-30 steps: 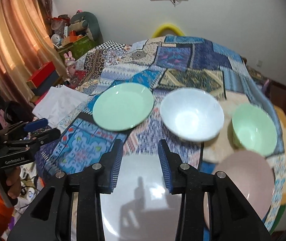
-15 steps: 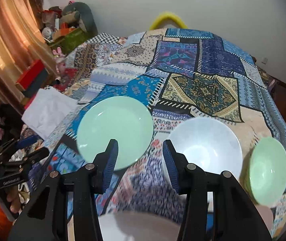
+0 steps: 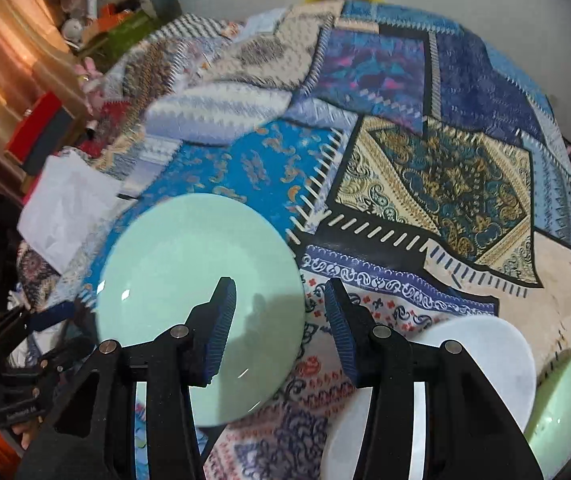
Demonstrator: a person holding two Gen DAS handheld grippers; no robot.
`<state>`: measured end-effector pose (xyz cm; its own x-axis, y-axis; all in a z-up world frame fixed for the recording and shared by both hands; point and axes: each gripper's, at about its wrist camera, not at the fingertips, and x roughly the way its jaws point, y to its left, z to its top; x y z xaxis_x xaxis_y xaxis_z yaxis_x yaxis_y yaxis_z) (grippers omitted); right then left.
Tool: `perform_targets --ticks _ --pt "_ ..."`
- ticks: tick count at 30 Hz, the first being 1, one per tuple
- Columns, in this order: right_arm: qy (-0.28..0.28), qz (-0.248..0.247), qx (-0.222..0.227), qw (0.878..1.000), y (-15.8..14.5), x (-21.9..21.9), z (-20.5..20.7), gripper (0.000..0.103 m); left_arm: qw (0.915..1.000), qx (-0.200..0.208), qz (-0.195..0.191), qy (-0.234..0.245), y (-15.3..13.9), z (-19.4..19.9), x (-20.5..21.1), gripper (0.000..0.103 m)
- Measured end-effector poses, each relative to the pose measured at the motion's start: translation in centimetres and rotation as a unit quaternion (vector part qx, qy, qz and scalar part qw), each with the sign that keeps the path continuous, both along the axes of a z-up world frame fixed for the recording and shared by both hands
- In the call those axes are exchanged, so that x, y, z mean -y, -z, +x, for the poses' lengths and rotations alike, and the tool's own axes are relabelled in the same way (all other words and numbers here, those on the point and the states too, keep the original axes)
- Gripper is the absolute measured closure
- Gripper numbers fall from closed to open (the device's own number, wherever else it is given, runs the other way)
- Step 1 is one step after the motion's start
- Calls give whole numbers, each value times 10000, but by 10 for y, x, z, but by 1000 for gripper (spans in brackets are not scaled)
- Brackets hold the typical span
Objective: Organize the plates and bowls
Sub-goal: 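Reach both tools to the pale green plate and close on its rim, then lift the pale green plate with both tools and carry it over the white plate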
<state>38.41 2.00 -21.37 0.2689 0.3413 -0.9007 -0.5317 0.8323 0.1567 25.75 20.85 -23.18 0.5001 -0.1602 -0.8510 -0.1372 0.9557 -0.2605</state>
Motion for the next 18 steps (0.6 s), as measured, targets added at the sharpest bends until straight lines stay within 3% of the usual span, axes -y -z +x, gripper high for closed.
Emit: perform_targets --ticks 4,7,8,9,18 --pt "38 -52 -188 9998 8 -3 8 67 9997 -152 -162 71 13 7 0 68" --pt "-14 -189 -274 9994 14 -10 11 68 9998 -101 -175 87 14 7 -2 72" --pt "-30 -277 -319 9991 17 -13 12 74 9997 -100 -199 103 14 8 -3 75" --pt "-64 -330 -375 9987 19 -15 13 78 9996 -102 -229 126 14 9 -3 76" --pt "-75 -398 -651 9971 32 -23 25 79 9990 -137 -300 299 19 18 1 80"
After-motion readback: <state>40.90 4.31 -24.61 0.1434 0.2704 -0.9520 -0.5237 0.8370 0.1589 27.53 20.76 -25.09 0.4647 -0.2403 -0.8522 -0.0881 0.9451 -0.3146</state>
